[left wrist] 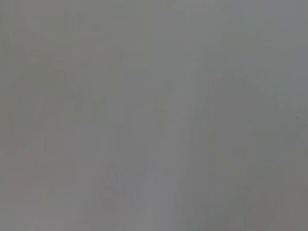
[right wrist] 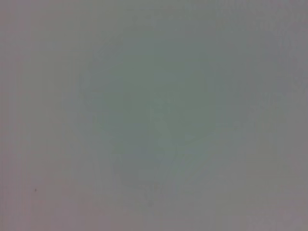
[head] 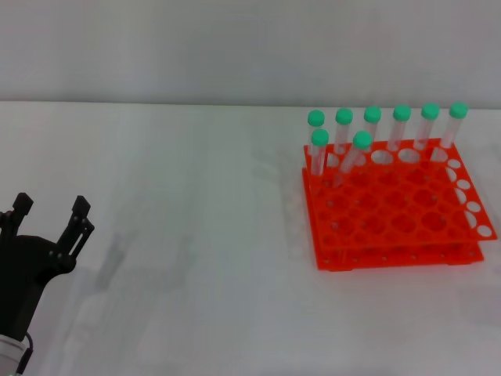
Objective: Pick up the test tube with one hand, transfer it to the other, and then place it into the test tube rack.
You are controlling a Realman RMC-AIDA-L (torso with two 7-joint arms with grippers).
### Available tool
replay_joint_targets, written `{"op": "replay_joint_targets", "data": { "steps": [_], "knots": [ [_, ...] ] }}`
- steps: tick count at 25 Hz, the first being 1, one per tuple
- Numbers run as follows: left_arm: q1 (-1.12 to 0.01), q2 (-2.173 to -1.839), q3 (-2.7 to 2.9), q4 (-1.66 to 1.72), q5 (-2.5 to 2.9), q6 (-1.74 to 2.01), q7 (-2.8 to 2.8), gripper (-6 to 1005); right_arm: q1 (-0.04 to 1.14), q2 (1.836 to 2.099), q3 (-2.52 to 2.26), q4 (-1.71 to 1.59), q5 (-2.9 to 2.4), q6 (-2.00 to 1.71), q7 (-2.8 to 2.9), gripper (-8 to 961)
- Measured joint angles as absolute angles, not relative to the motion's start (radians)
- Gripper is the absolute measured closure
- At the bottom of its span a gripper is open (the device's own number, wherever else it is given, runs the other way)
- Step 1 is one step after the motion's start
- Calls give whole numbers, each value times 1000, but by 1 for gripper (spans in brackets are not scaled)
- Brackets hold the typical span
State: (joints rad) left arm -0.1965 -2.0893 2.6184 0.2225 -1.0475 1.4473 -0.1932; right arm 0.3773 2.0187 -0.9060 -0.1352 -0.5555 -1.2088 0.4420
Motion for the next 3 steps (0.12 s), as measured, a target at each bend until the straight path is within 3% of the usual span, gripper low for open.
{"op": "replay_joint_targets", "data": {
  "steps": [3],
  "knots": [
    [-197,-2089,2619,224,-1047,1447,-193,137,373,2019,-902,-133,-555,-1209,441,98]
  ]
}}
